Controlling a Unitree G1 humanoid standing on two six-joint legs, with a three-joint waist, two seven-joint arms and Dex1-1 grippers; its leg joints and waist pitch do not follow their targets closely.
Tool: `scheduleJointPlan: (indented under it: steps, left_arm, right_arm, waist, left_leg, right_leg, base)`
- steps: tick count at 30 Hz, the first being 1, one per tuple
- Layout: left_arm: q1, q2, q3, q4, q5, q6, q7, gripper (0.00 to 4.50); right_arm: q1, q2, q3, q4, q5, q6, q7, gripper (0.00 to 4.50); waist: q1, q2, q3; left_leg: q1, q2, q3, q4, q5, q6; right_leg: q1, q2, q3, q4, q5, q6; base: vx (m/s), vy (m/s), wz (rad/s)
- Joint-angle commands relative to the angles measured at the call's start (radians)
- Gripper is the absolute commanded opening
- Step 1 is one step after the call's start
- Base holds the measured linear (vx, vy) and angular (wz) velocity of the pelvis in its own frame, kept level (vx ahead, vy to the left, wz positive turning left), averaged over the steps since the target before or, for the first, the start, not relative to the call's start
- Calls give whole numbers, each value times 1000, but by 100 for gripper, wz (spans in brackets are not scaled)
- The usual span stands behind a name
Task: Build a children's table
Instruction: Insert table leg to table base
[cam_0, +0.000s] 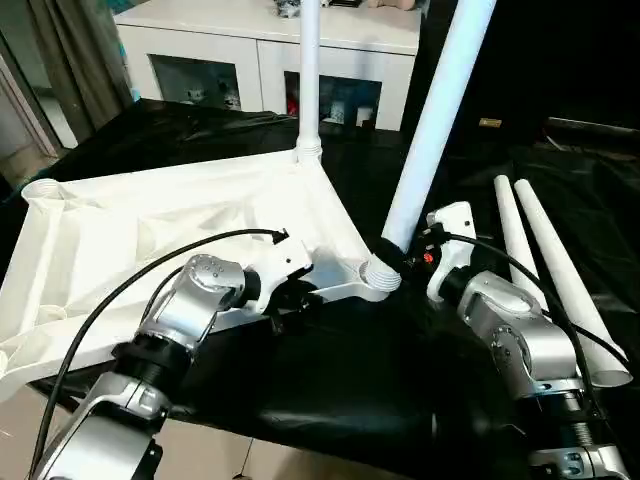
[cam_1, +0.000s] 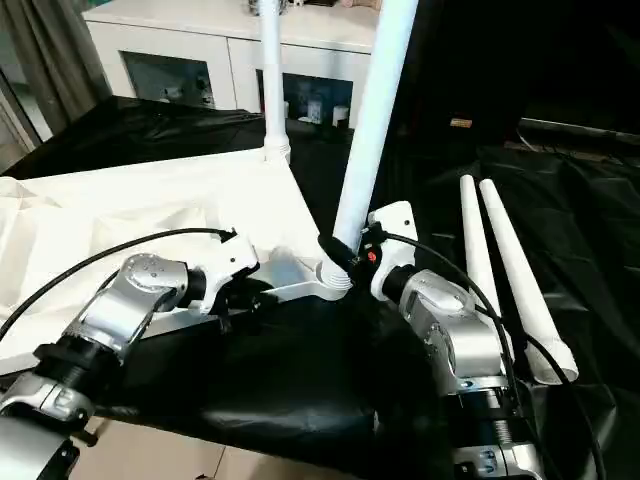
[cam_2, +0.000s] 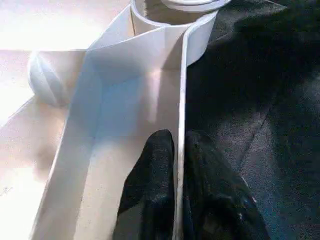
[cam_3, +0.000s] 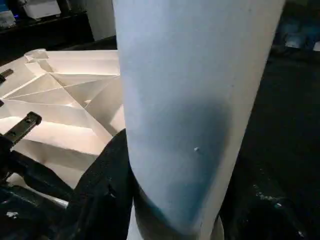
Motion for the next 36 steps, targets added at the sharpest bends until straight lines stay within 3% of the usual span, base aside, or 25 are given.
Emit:
scheduleJointPlan:
  steps: [1,6,26,29,36]
  left_arm:
    - [-15,9,-6,21,-1,5,-10,26]
    - [-19,10,-12,28,-7,12,-32,0]
    - [-2,14,-7,-6,-41,18,-88,0]
    - [4,11,2,-11,-37,10,-62,60]
    - [-4,3,13,6,-33,-7,-31,111]
  right_arm:
    - [-14,-8,0,-25,6,2,7,189]
    - [-15,-9,0,-25,5,3,9,189]
    - [-80,-9,34,57,-22,-4,43,189]
    - [-83,-10,41,58,-24,0,49,189]
    - [-81,-14,43,62,-22,-4,54,189]
  waist:
    - [-1,-2,-67]
    - [-1,-3,-68]
    - [-2,-4,-69]
    - [-1,-9,-68]
    - [1,-8,-67]
  left_leg:
    - [8,27,-5,-67,-174,13]
    - [8,28,-5,-67,-171,12]
    - [8,28,-3,-65,-151,17]
    - [8,28,-3,-65,-151,22]
    - [8,29,-3,-65,-156,19]
  right_leg:
    - [54,-70,42,-71,-166,-195]
    - [54,-71,42,-71,-169,-193]
    - [57,-71,42,-66,-129,-213]
    - [56,-72,42,-67,-141,-210]
    - [55,-71,42,-69,-162,-198]
  base:
    - [0,0,0]
    - [0,0,0]
    - [0,0,0]
    - [0,0,0]
    - [0,0,0]
